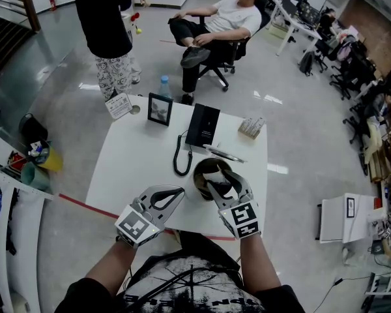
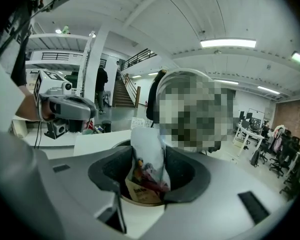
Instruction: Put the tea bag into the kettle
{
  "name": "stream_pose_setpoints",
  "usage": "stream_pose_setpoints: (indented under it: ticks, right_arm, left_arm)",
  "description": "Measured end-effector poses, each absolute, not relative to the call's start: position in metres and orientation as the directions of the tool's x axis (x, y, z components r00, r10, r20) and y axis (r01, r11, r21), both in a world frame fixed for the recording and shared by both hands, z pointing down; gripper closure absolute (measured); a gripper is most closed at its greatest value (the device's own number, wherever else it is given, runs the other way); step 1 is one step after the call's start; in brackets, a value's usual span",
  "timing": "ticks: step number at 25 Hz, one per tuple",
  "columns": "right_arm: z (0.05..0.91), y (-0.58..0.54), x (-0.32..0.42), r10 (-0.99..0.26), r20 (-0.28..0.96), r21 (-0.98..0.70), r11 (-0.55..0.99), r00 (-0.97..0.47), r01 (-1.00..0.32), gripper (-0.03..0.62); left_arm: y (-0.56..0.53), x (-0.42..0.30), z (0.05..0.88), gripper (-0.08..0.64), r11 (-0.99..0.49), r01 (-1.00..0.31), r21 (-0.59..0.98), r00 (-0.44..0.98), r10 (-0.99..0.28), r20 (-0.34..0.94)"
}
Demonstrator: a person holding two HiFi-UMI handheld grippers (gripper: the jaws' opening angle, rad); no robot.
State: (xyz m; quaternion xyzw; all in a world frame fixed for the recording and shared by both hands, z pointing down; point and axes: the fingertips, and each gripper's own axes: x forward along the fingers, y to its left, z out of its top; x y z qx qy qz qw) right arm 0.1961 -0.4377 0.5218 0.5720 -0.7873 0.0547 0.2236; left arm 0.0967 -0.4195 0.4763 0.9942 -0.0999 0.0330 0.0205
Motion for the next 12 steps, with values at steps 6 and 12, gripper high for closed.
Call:
stream_pose_setpoints:
  ticks: [6,12]
  right_arm:
    - [0.5222,-0.4394,0.1959,-0.882,0.406,0.173,0.331,-0.239,-0.927,0.383]
    - [0.5194,-0.4377,0.1954,-0.886,0.396,0.173,0.331,-0.242,-0.928,0.342]
  left_arm:
    - [-0.4202,0.0931,0.478,0.551,-0.977,-0.208,0.04,0.976,-0.205,0.074]
    - [-0.4167,0.0917,0.4768,0.551,-0.977,-0.212,0.031,0.975,-0.21,0.069]
